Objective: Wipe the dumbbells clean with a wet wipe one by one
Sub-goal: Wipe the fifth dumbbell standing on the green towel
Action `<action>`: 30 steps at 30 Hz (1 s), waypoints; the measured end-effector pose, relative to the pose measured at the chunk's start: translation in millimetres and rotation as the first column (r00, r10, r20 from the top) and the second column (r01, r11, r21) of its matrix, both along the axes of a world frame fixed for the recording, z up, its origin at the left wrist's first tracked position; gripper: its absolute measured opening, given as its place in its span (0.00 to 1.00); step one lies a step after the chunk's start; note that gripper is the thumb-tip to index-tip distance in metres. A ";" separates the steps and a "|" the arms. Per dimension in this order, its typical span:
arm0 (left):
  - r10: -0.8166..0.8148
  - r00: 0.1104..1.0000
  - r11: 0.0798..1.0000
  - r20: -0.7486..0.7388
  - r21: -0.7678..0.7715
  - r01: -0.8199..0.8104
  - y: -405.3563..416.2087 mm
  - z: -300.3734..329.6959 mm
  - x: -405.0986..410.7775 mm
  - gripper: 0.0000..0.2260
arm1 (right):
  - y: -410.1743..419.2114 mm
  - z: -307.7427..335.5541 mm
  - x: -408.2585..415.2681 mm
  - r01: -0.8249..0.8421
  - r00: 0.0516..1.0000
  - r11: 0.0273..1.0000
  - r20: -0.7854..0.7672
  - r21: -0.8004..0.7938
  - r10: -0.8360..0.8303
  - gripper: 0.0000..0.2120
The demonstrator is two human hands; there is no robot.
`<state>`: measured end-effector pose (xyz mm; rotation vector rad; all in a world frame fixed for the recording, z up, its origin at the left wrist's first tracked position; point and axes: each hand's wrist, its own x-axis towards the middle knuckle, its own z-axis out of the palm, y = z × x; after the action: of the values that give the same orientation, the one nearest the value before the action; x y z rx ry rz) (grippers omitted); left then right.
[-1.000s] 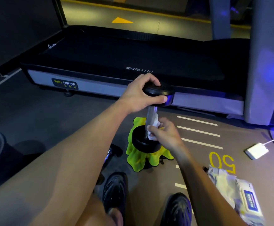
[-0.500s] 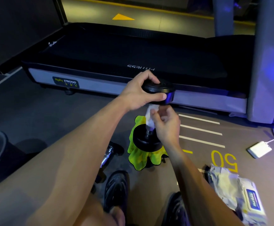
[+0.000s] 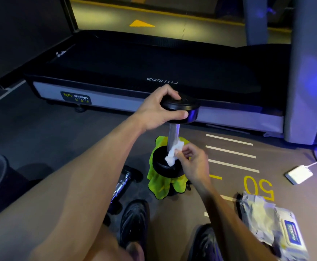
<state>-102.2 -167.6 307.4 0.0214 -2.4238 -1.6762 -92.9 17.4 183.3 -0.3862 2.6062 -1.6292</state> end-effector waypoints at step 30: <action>-0.016 1.000 1.000 -0.011 -0.012 0.016 -11.5 1.9 4.3 0.16 | -23.8 7.2 -0.4 -0.102 0.988 0.995 -0.114 0.015 0.103 0.08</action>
<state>-97.8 -179.1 309.2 -0.0092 -2.4319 -1.6637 -93.3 -6.4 190.5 -0.6201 2.6234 -1.6078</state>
